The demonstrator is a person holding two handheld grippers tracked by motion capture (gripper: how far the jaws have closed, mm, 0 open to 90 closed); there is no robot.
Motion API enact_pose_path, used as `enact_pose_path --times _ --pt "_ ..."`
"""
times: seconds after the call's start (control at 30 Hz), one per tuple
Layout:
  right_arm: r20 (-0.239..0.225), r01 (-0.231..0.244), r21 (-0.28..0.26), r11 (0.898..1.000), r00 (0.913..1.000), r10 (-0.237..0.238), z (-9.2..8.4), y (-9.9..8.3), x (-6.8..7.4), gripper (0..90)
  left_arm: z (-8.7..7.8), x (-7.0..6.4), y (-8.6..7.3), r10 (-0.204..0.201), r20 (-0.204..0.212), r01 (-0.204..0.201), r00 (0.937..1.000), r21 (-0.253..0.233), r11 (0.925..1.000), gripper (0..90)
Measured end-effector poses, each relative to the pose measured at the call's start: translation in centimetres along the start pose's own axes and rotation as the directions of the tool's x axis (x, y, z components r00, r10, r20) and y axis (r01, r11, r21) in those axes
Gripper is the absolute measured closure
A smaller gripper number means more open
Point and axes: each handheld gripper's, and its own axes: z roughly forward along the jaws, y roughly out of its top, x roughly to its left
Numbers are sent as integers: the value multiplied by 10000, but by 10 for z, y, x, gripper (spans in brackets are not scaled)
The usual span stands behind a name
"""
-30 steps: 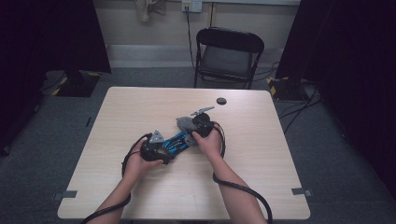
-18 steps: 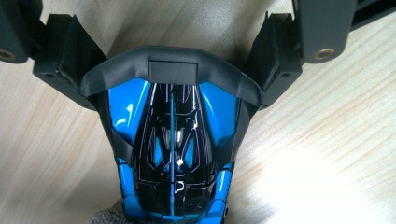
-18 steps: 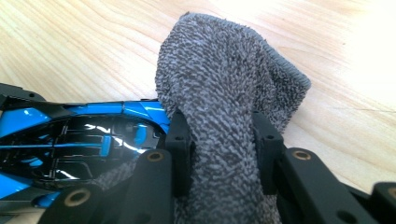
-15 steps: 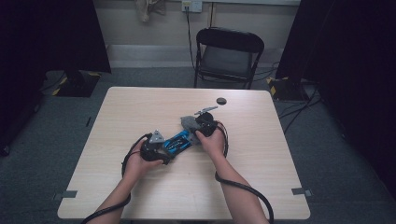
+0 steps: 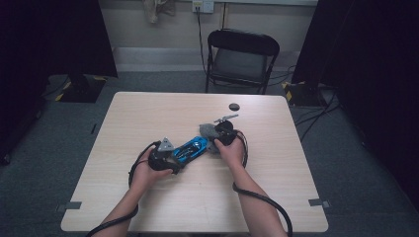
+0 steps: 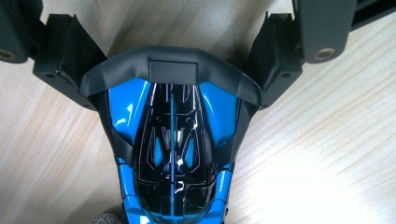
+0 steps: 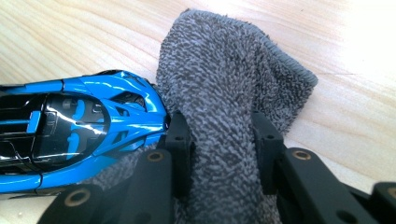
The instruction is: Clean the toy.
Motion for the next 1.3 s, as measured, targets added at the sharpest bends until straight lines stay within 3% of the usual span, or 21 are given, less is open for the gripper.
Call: enact_pose_path --times 0.23,0.47,0.77,1.0,1.3 --pt "163 194 53 9998 9997 -195 -3 3 0 666 0 0 0 -3 -1 3 10000 -2 10000 247" --pt "-26 264 -171 9995 9996 -264 -15 4 -2 666 0 0 0 -15 9 15 10000 -4 10000 247" --pt "-327 721 -460 9963 9967 -736 -34 11 6 667 0 0 0 -20 6 20 10000 -7 10000 247" --pt "-728 956 -634 9934 9923 -1001 -43 17 19 667 0 0 0 -18 5 18 10000 -8 10000 247" --pt "-1358 1414 -860 9862 9790 -1522 -43 25 50 667 0 0 0 -14 3 14 10000 -7 10000 247"
